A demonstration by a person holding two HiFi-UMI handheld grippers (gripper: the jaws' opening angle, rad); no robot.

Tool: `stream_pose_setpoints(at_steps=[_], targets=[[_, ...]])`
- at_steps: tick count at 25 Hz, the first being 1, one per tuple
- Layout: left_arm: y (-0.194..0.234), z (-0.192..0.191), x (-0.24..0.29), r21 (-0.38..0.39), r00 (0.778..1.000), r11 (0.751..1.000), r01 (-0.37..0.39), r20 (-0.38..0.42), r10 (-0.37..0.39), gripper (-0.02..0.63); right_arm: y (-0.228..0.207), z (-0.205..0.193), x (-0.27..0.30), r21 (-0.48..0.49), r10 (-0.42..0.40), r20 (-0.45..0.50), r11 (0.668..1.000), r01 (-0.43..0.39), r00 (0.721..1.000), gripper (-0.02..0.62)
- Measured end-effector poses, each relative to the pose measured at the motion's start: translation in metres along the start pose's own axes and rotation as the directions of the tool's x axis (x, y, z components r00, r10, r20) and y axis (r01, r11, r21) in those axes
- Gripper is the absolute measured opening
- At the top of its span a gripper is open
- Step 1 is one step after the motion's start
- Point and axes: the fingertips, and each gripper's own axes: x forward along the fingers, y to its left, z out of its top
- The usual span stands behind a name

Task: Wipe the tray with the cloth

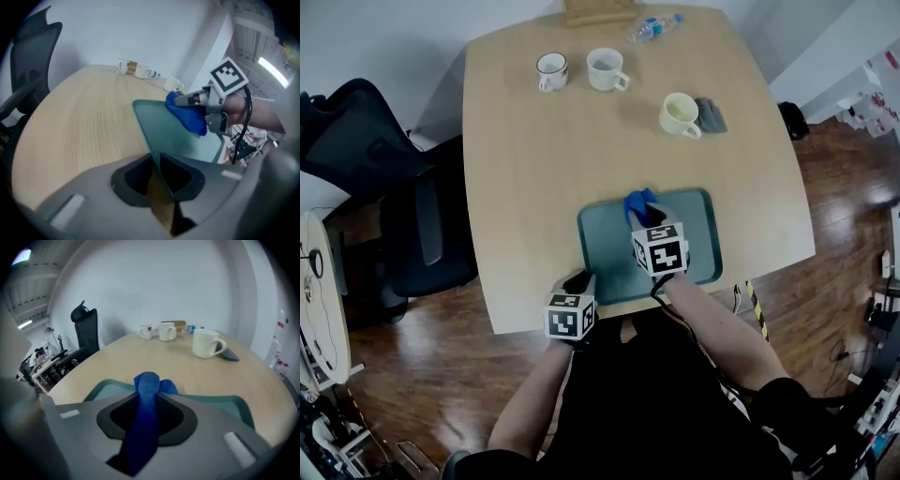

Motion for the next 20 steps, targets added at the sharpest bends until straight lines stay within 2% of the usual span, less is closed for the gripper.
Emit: stream_pose_setpoints(at_steps=[5, 8, 11, 13, 17, 20], targets=[[-0.003, -0.004, -0.001, -0.003, 0.999, 1.000, 0.030, -0.013, -0.030, 0.063, 0.113, 0.014, 0.020, -0.136, 0.151, -0.113, 0.977, -0.166, 0.982, 0.109], [-0.003, -0.002, 0.000, -0.007, 0.999, 0.999, 0.037, -0.009, -0.037, 0.063, 0.131, 0.018, 0.027, -0.196, 0.161, -0.142, 0.963, -0.187, 0.977, 0.109], [-0.003, -0.003, 0.000, -0.011, 0.999, 0.999, 0.037, -0.009, -0.037, 0.063, 0.121, 0.016, 0.025, -0.204, 0.171, -0.138, 0.959, -0.197, 0.976, 0.109], [-0.003, -0.003, 0.000, -0.010, 0.999, 0.999, 0.031, -0.011, -0.031, 0.063, 0.104, 0.014, 0.021, -0.213, 0.149, -0.134, 0.961, -0.176, 0.980, 0.109], [0.000, 0.001, 0.000, -0.019, 1.000, 1.000, 0.022, -0.013, -0.023, 0.061, 0.050, 0.010, 0.010, -0.187, 0.061, -0.111, 0.979, -0.081, 0.992, 0.109], [0.002, 0.001, -0.001, -0.024, 1.000, 1.000, 0.017, -0.013, -0.018, 0.061, -0.006, -0.003, -0.009, -0.177, -0.036, -0.093, 0.984, 0.019, 0.995, 0.110]])
